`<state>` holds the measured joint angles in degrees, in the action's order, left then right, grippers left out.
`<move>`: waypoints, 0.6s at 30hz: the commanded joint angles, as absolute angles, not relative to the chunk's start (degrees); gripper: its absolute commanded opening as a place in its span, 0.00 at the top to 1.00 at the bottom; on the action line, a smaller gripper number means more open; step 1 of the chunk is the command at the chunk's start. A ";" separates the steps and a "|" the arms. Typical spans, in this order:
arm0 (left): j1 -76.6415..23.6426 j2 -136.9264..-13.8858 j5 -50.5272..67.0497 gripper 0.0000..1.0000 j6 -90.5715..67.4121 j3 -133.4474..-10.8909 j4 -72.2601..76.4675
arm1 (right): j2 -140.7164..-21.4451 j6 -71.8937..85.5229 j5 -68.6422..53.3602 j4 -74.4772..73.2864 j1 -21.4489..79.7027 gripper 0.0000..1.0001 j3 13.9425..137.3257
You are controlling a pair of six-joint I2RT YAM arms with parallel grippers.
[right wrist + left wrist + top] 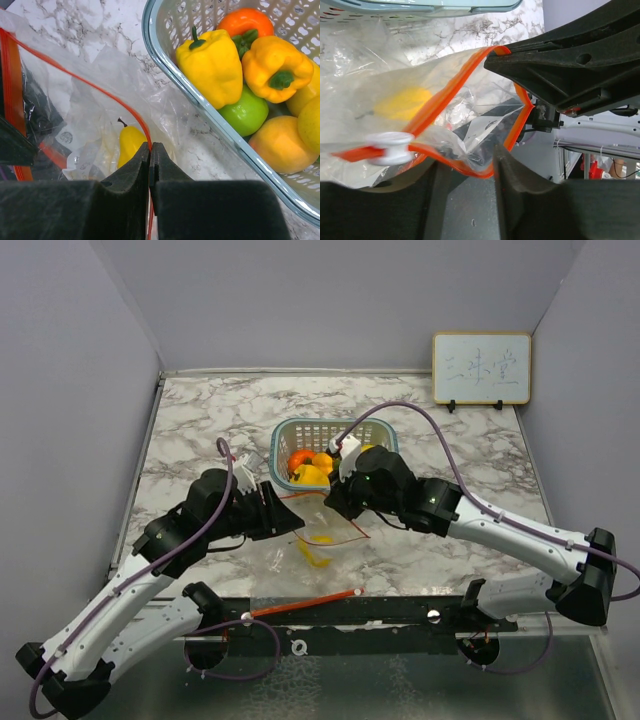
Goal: Place the food in the zip-top bag and seal the zipper
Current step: Place the fake fruit in the zipper food storage bag.
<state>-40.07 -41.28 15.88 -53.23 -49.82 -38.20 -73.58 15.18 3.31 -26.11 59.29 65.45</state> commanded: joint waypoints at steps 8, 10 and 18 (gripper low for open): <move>-39.81 -37.11 14.59 0.60 -58.09 -45.34 -34.98 | -70.87 16.77 0.46 -23.16 59.58 0.97 64.01; -39.77 -36.40 13.78 0.63 -59.08 -44.67 -33.97 | -70.77 16.95 -0.17 -23.18 59.57 0.97 63.75; -39.81 -35.10 12.93 1.00 -60.79 -43.99 -32.62 | -69.06 18.22 1.63 -23.33 59.55 0.97 62.76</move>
